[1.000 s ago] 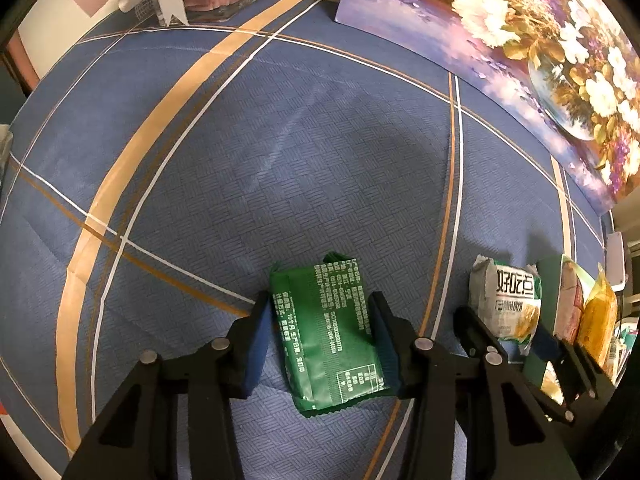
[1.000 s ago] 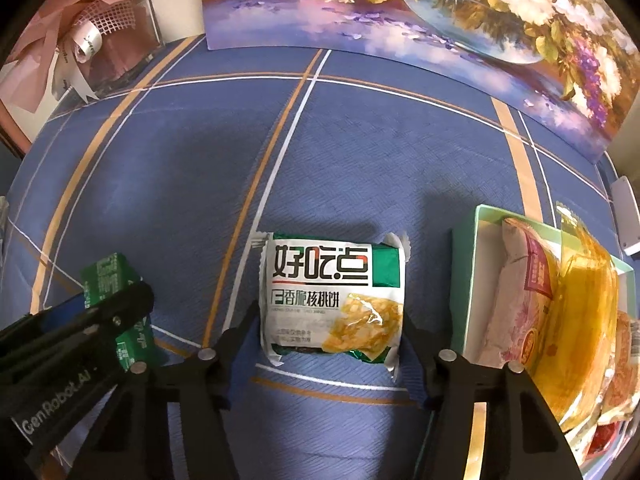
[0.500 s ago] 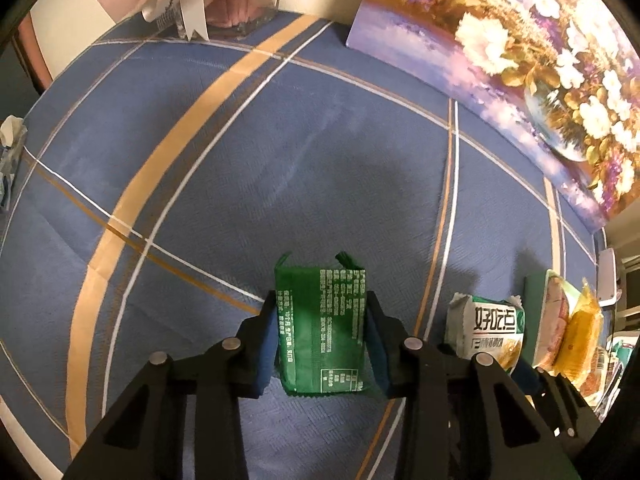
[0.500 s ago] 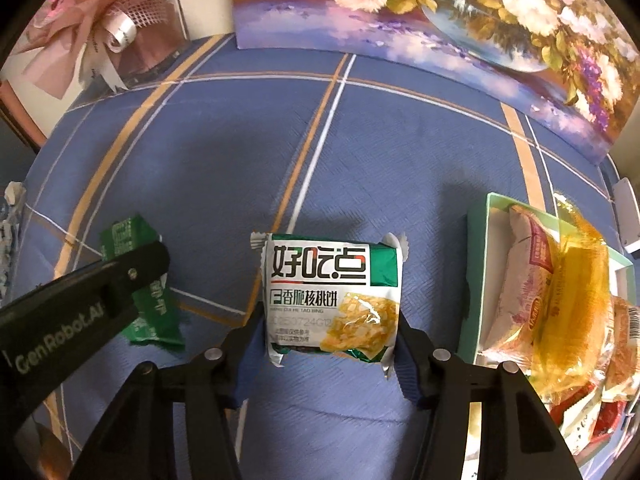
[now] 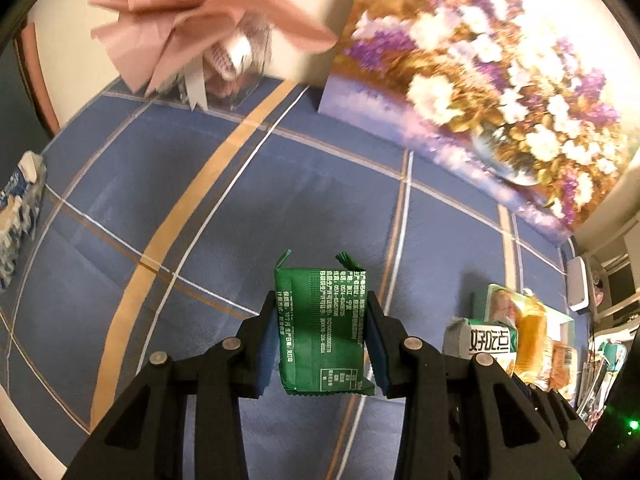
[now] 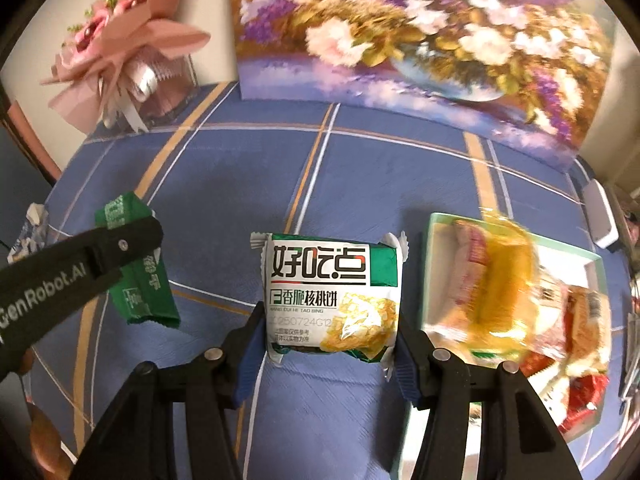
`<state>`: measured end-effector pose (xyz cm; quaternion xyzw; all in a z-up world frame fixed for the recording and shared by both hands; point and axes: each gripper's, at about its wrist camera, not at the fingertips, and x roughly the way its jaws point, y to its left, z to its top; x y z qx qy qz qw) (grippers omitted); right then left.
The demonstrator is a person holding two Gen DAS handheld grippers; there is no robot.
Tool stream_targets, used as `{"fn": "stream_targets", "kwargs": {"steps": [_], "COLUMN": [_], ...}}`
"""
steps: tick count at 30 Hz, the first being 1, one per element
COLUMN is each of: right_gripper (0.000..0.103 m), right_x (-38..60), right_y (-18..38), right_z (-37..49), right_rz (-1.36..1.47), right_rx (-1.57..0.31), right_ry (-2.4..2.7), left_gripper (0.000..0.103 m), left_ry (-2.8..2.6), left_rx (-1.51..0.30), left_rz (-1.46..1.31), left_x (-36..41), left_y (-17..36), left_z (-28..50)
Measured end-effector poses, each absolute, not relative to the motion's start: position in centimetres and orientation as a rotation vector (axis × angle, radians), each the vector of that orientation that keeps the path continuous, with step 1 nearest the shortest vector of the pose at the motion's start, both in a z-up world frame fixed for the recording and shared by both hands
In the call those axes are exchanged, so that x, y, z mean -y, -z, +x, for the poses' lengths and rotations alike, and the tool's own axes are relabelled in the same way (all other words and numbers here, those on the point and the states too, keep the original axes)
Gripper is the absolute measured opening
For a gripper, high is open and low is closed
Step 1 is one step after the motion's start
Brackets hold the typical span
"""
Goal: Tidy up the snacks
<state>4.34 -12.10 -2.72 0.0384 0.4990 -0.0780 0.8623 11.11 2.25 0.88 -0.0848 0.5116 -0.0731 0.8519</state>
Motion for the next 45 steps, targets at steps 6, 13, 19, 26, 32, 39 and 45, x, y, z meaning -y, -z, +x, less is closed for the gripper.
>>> {"fn": "stream_targets", "kwargs": {"steps": [6, 13, 19, 26, 32, 39, 45], "right_gripper": [0.059, 0.059, 0.059, 0.059, 0.059, 0.059, 0.059], "right_x": [13.8, 16.7, 20.4, 25.8, 30.2, 32.8, 32.6], "right_y": [1.0, -0.9, -1.5, -1.7, -1.2, -0.5, 0.0], "right_z": [2.0, -0.8, -3.1, -5.6, -7.5, -8.8, -8.5], "right_rz": [0.128, 0.189, 0.256, 0.348, 0.426, 0.479, 0.478], "right_rx": [-0.996, -0.934, -0.902, -0.880, -0.870, -0.867, -0.882], "right_ry": [0.199, 0.249, 0.310, 0.408, 0.485, 0.523, 0.504], "left_gripper": [0.041, 0.041, 0.041, 0.041, 0.041, 0.041, 0.041], "left_ry": [0.193, 0.243, 0.311, 0.383, 0.456, 0.517, 0.536], "left_rx": [-1.010, -0.941, -0.912, -0.912, -0.933, -0.967, -1.014], "left_rz": [-0.167, -0.145, -0.135, -0.092, -0.034, 0.038, 0.083], "left_x": [-1.4, 0.1, 2.3, 6.0, 9.8, 13.4, 15.1], "left_y": [-3.4, -5.9, -7.2, -7.2, -6.3, -5.0, -3.5], "left_z": [9.5, 7.2, 5.2, 3.7, 2.5, 1.3, 1.0]}}
